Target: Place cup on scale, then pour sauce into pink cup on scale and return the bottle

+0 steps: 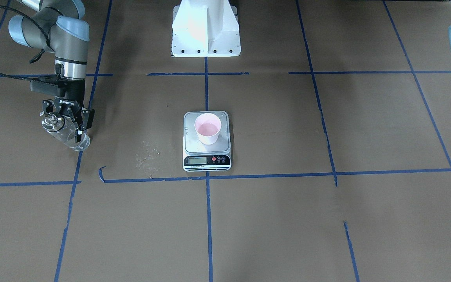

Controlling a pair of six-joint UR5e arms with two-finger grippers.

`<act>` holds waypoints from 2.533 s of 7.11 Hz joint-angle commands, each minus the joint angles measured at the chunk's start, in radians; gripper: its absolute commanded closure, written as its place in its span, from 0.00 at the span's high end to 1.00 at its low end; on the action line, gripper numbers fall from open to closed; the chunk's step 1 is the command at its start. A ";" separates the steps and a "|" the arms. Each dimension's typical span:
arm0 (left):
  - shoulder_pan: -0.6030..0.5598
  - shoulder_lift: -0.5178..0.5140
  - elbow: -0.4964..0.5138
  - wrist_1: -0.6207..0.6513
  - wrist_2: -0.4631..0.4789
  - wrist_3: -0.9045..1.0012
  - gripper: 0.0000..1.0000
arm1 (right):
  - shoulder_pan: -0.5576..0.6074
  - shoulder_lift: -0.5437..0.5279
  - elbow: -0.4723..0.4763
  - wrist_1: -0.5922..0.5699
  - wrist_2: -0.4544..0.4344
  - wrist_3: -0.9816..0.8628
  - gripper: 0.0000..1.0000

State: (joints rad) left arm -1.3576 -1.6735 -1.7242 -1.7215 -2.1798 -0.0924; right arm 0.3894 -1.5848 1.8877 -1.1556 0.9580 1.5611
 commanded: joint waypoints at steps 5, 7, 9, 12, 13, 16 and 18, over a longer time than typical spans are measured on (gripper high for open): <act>-0.002 -0.002 0.000 -0.001 0.002 -0.001 1.00 | 0.087 -0.014 0.150 -0.126 0.282 -0.125 1.00; -0.003 0.001 0.000 -0.001 0.000 -0.001 1.00 | 0.130 -0.009 0.311 -0.383 0.500 -0.237 1.00; -0.006 0.001 -0.002 -0.001 0.000 0.000 1.00 | 0.205 0.003 0.356 -0.502 0.759 -0.391 1.00; -0.006 0.003 0.000 -0.001 0.000 0.000 1.00 | 0.548 0.080 0.392 -0.708 1.244 -0.764 1.00; -0.006 0.003 -0.002 -0.001 0.000 0.000 1.00 | 0.640 0.075 0.386 -0.713 1.298 -0.886 1.00; -0.006 0.005 0.000 -0.001 -0.006 0.002 1.00 | 0.955 0.074 0.242 -0.846 1.401 -1.513 1.00; -0.037 0.023 0.001 0.006 -0.050 0.038 1.00 | 1.144 0.078 0.023 -0.837 1.401 -1.918 1.00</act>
State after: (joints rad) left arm -1.3728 -1.6625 -1.7240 -1.7202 -2.2029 -0.0822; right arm 1.4186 -1.5098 2.0383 -1.9925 2.3567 -0.1212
